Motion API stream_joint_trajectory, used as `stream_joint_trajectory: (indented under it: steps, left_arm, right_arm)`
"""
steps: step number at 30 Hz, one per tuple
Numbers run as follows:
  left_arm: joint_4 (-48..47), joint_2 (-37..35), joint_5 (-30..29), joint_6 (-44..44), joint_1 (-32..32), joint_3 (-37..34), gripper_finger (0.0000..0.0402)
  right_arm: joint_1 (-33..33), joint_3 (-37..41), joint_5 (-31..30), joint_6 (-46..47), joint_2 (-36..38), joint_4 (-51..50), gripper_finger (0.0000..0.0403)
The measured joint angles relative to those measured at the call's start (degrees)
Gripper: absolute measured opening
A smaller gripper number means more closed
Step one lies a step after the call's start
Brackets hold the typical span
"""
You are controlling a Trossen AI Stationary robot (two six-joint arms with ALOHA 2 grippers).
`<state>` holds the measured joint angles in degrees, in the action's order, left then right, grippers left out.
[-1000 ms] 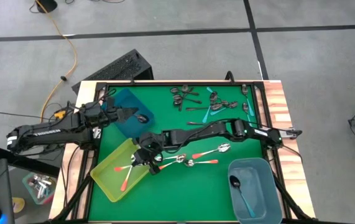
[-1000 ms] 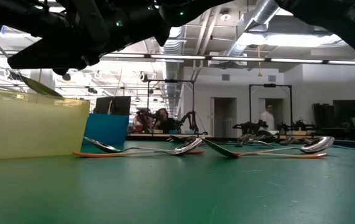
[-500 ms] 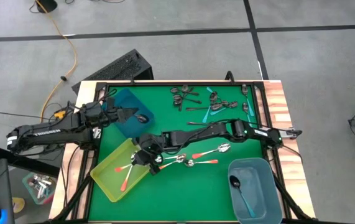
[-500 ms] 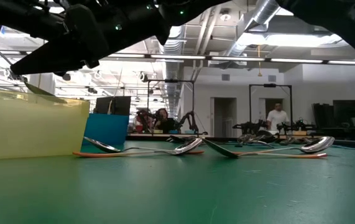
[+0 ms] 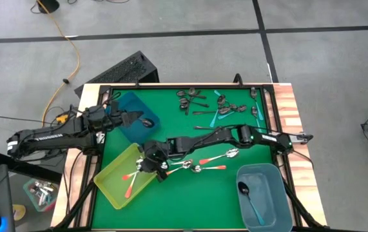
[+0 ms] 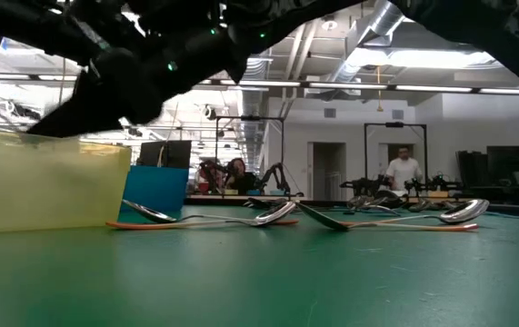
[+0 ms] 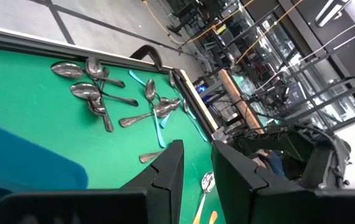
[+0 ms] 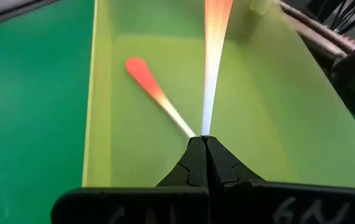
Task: Sort silverware by color (type)
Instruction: Put the orange spoon into the green bin
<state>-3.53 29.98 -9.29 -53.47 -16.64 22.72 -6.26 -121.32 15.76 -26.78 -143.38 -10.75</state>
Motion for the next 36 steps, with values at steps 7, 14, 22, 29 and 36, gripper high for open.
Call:
stream_joint_trajectory:
  steps: [7, 14, 22, 29, 36]
  left_arm:
    - [0.0, -0.02, -0.2, -0.24, 0.0, 0.0, 0.0069]
    - [-0.02, -0.02, -0.52, -0.31, 0.0, 0.0, 0.0069]
    - [-0.04, -0.01, -0.63, -0.33, 0.0, 0.0, 0.0069]
    - [-0.04, -0.02, -1.73, -0.69, -0.02, 0.0, 0.0069]
    - [-0.06, -0.02, -2.52, -1.32, -0.01, 0.0, 0.0069]
  right_arm:
    - [-0.11, -0.06, -0.91, -0.14, -0.37, -0.17, 0.0]
    - [-0.09, -0.08, -0.9, -0.59, -0.37, -1.48, 0.0]
    - [-0.09, -0.08, -0.89, -3.6, -0.37, -3.86, 0.0]
    - [0.0, -0.08, -0.88, -3.97, -0.37, -3.9, 0.0]
    - [0.0, -0.08, -0.89, -6.8, -0.37, -5.07, 0.0]
